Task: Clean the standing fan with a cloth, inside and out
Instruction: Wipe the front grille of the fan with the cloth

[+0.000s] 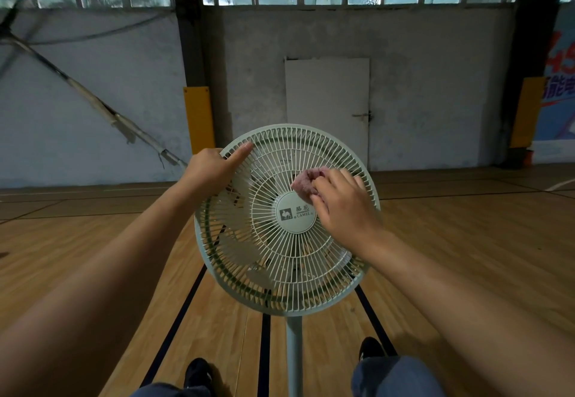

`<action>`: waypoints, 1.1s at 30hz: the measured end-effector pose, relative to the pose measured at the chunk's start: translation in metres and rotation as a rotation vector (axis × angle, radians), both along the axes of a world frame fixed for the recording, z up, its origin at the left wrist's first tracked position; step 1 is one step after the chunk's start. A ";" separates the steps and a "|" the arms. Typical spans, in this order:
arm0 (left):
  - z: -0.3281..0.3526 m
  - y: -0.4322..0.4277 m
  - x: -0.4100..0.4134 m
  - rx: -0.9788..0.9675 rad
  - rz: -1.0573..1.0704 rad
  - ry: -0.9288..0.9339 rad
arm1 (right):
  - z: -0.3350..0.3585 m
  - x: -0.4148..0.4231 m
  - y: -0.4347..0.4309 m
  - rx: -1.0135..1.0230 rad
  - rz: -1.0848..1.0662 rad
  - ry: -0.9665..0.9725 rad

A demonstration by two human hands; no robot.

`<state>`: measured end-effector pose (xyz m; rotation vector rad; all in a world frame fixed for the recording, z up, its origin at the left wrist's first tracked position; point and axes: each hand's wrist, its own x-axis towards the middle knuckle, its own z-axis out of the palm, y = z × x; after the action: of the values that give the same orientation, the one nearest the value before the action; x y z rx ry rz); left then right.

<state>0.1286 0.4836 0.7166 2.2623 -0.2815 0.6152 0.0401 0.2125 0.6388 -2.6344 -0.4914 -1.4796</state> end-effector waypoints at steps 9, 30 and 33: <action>0.000 0.000 -0.001 0.011 -0.003 -0.009 | 0.043 0.028 -0.023 0.158 -0.159 -0.070; -0.006 0.009 -0.001 -0.055 -0.014 -0.016 | -0.020 -0.004 0.015 0.074 0.056 -0.009; -0.007 0.011 0.001 -0.048 -0.031 -0.010 | -0.013 -0.001 0.001 -0.011 0.032 -0.038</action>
<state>0.1292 0.4941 0.7097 2.2056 -0.3030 0.6113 0.0394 0.2133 0.6260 -2.5976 -0.5443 -1.5247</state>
